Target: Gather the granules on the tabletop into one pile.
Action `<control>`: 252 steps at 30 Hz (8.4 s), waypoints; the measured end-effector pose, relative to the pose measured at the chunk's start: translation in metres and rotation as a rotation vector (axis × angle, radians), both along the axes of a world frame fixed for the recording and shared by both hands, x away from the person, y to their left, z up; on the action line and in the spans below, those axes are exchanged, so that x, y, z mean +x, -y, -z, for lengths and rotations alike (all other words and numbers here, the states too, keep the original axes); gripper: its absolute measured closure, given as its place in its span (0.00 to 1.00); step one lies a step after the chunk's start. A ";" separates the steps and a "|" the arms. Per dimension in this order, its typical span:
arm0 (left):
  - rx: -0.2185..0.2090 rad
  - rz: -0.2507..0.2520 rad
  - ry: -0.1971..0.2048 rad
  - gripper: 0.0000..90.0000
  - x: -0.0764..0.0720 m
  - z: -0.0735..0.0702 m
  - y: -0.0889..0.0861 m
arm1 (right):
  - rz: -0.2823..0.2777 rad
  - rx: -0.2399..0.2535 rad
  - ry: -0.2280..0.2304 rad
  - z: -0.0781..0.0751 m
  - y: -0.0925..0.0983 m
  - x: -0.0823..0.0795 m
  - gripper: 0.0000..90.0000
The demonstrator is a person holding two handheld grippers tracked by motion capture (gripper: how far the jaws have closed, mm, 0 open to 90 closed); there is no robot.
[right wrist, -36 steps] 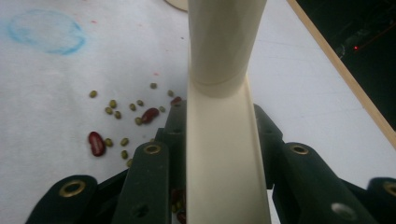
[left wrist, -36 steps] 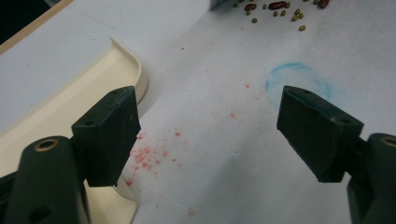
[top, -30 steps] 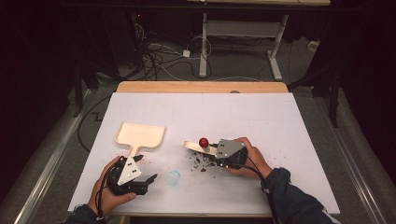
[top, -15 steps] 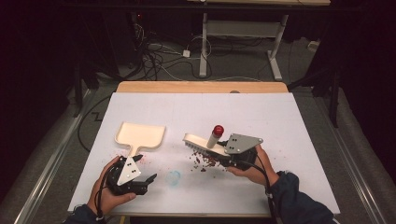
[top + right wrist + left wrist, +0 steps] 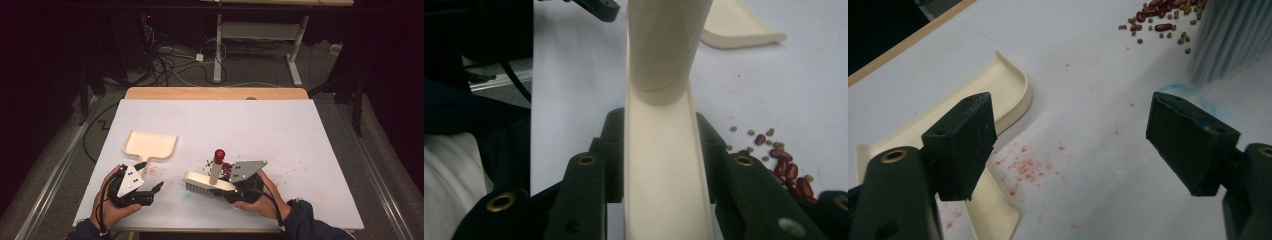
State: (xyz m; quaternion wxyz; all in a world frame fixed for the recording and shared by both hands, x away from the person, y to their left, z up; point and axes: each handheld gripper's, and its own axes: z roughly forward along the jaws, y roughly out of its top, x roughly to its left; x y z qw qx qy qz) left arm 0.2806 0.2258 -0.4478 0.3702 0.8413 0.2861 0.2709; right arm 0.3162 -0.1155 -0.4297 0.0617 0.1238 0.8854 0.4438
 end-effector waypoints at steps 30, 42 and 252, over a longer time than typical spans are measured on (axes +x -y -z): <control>0.024 0.022 -0.023 0.21 0.001 0.005 0.006 | 0.125 0.014 0.069 -0.015 0.040 0.040 0.75; 0.017 0.018 -0.012 0.21 -0.001 0.003 0.005 | 0.251 0.011 0.145 -0.037 0.104 0.017 0.75; 0.011 -0.008 -0.048 0.23 0.002 0.001 0.009 | 0.427 -0.034 0.132 -0.045 0.149 0.014 0.75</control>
